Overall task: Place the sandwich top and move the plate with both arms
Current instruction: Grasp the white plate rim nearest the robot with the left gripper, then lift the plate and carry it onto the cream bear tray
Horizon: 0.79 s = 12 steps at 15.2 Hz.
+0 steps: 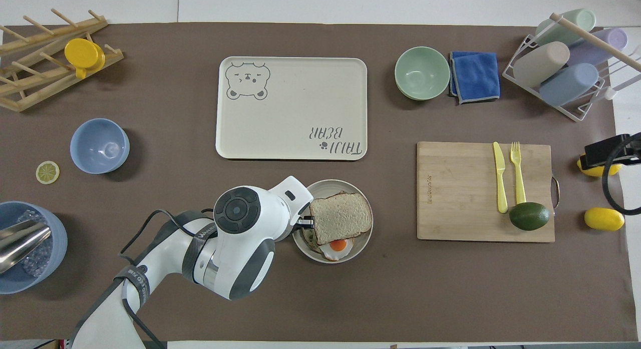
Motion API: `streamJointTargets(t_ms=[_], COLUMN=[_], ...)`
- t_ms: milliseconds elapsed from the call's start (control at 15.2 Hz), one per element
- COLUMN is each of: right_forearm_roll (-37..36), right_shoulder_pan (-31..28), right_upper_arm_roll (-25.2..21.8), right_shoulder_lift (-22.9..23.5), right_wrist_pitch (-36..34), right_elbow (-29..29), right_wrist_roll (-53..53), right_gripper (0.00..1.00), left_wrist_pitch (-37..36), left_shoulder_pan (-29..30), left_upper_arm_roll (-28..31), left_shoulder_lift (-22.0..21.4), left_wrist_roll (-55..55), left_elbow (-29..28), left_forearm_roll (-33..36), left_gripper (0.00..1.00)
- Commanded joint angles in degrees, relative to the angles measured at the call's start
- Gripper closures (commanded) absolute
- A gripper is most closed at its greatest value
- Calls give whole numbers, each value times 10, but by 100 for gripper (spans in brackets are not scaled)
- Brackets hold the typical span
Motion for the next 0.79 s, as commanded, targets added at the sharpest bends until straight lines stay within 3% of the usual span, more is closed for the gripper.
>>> streamJointTargets(t_ms=[0, 264, 725], right_forearm_roll=[9, 9, 9], right_shoulder_pan=[-5, -5, -5], right_upper_arm_roll=[1, 1, 1], right_shoulder_lift=[-11, -11, -11], right_wrist_pitch=[0, 0, 0], right_elbow=[-13, -13, -13], right_wrist_roll=[-12, -13, -13], right_gripper=[0, 0, 0], left_wrist_pitch=[6, -35, -152], left_shoulder_pan=[1, 29, 94], left_upper_arm_roll=[6, 6, 6], left_shoulder_lift=[8, 3, 1], left_wrist_roll=[8, 19, 43], left_elbow=[-6, 16, 119], left_forearm_roll=[-7, -7, -36], left_gripper=[100, 100, 100])
